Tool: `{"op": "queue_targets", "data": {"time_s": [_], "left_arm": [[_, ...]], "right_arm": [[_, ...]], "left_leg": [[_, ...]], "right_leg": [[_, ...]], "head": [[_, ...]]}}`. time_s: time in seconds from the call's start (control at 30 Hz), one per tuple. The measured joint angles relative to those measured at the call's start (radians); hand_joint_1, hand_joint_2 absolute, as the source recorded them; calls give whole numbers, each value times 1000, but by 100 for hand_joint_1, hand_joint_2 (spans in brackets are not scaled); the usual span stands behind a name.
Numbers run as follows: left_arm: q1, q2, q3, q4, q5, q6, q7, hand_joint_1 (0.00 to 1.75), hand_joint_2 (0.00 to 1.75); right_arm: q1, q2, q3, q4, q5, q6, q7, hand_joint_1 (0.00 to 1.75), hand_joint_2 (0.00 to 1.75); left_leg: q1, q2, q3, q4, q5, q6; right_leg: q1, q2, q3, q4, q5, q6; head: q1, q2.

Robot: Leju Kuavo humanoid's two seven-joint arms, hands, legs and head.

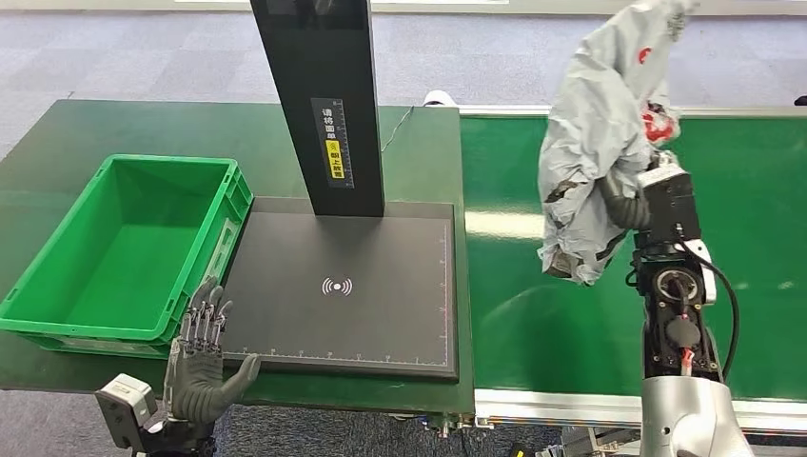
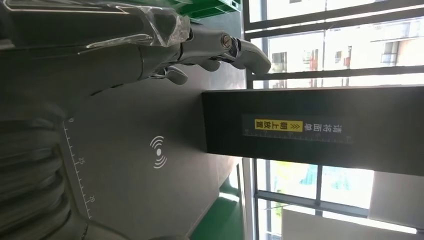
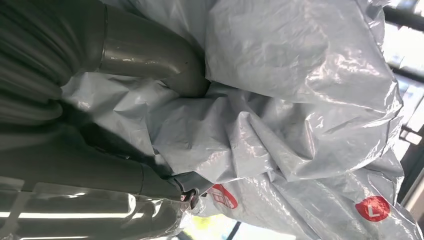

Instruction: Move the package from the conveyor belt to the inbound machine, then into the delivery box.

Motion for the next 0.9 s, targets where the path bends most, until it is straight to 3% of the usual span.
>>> {"op": "queue_targets", "data": {"time_s": [0.2,0.4,0.63,0.87,0.9], "left_arm": [[-28,6,0,19,-2,-13,-5,0,175],[-22,8,0,28,-11,-16,-10,0,175],[-12,13,0,29,-18,-27,-8,0,175],[-6,19,0,30,-12,-23,5,0,175],[-4,20,0,30,-12,-22,8,0,175]], "right_arm": [[10,73,260,-62,40,96,47,175,175],[-2,121,492,-26,74,109,58,175,175],[-46,115,693,86,107,184,68,175,175],[-88,96,814,175,132,234,118,175,175],[-94,96,826,187,132,237,124,165,175]], "left_leg": [[2,1,0,0,1,-1],[2,1,-1,0,1,-1],[2,0,0,0,1,-1],[2,0,0,0,1,-1],[2,0,0,0,1,-1]], "right_leg": [[2,1,0,0,0,0],[2,0,0,0,0,-1],[2,0,0,0,0,-1],[2,0,0,0,0,-1],[2,0,0,0,0,-1]], "head": [[0,0],[0,0],[0,0],[0,0],[0,0]]}}
